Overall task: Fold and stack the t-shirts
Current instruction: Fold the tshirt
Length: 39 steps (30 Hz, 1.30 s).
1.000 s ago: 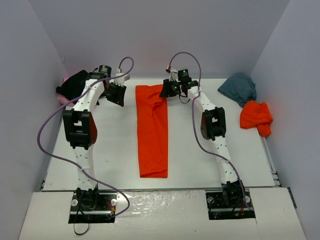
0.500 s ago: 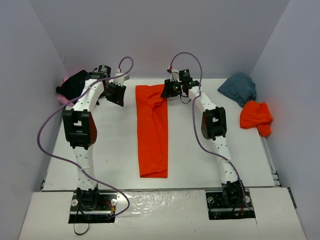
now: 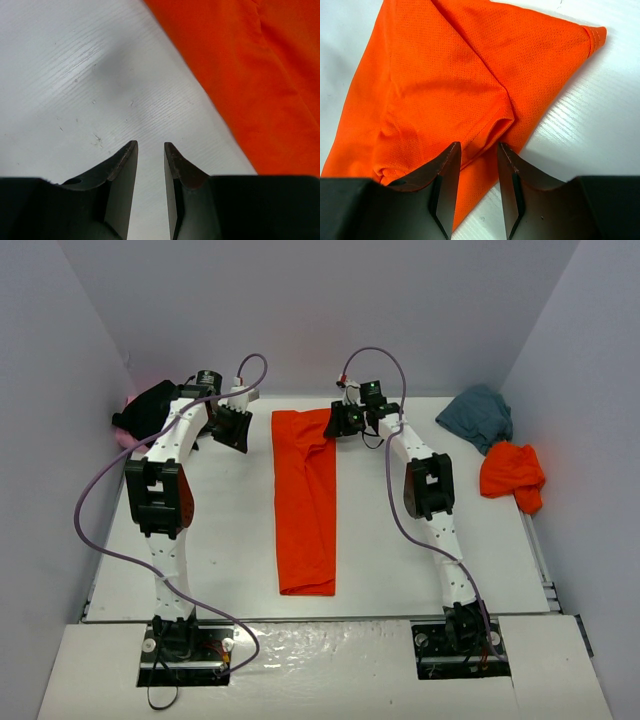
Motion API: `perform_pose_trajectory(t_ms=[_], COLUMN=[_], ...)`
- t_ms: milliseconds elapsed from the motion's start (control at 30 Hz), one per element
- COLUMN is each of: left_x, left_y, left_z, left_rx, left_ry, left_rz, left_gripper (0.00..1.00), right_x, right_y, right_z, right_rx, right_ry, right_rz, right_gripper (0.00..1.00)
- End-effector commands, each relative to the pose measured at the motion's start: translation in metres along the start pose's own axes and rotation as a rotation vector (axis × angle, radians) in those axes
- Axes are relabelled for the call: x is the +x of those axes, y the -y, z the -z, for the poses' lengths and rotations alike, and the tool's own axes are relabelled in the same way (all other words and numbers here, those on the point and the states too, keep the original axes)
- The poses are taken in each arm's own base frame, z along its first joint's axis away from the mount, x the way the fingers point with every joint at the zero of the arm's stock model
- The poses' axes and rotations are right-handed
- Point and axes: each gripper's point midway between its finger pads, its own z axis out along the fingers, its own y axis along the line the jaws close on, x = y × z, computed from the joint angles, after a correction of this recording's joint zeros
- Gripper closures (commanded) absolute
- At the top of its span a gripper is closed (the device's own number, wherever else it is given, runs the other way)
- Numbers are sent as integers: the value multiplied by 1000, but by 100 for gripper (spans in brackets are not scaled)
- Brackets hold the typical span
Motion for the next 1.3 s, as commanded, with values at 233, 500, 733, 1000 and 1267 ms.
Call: perform_pose_trajectory(t_ms=[233,500,733,1000,1267], left_x=[-19,-18,-18,-19,-21], left_y=[3,2,4,4,5], left_z=[22,22,23,25,29], left_rx=[1,0,0,-2,-5], left_ry=[67,65,67,74,82], left_rz=[-38,-39,-42,-40,-43], left_gripper=[75,75,75,75,75], right_x=[-24,-24,-29,-42,-53], right_y=[-23,-24,-25,-29,-36], right_z=[2,3,6,16,26], right_rx=[-56,-42,-28,-11,-4], right_ry=[57,54,64,86,106], right_rz=[66,87,105,137,160], right_gripper=[85,100,100,100,100])
